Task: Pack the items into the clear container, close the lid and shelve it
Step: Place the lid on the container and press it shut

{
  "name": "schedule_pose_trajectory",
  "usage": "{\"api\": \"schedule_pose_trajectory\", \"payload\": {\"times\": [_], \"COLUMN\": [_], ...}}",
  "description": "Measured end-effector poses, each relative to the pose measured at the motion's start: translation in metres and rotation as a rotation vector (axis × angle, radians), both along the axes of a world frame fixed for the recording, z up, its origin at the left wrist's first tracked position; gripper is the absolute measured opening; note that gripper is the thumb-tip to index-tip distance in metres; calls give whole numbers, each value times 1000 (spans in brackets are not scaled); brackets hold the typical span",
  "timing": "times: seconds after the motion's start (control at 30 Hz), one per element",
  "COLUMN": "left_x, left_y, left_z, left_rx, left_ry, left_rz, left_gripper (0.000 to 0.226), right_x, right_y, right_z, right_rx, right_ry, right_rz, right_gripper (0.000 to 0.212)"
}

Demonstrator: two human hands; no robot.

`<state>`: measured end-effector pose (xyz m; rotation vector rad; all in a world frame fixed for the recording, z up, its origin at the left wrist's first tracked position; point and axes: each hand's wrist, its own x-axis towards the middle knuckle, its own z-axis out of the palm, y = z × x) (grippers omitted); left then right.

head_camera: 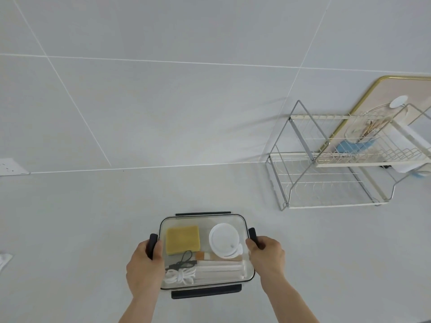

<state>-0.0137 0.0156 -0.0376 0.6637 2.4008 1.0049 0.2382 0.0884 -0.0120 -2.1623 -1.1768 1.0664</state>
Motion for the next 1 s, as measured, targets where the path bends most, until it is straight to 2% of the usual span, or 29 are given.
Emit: {"api": "schedule_pose_trajectory", "payload": {"times": [0.1, 0.3, 0.47, 0.6, 0.73, 0.77, 0.83, 0.9, 0.97, 1.0], "left_x": [0, 1, 0, -5, -15, -18, -23, -23, -14, -6], "left_y": [10, 36, 34, 33, 31, 33, 36, 41, 48, 54], "left_z": [-3, -4, -10, -6, 2, 3, 6, 11, 18, 20], "left_rx": [10, 39, 133, 181, 181, 165, 108, 40, 45, 53], "left_ry": [-40, -101, -268, -410, -601, -631, -550, -278, -21, 32], "left_rz": [10, 43, 74, 71, 84, 97, 138, 125, -12, -101], "left_gripper": [19, 25, 23, 28, 12, 23, 43, 47, 51, 54], "right_x": [0, 8, 17, 23, 25, 24, 23, 17, 6, -1], "right_y": [12, 37, 41, 42, 43, 43, 42, 41, 40, 40], "right_z": [0, -2, -11, -9, -5, -4, -3, 3, 4, 2], "right_rx": [0, -54, -75, -141, -193, -179, -88, 50, 154, 165], "right_ry": [7, 102, 312, 514, 539, 487, 247, 53, -20, -47], "right_rz": [-17, -58, -70, -120, -129, -139, -143, -110, 1, 72], "right_gripper": [24, 42, 33, 16, 17, 21, 30, 38, 49, 55]}}
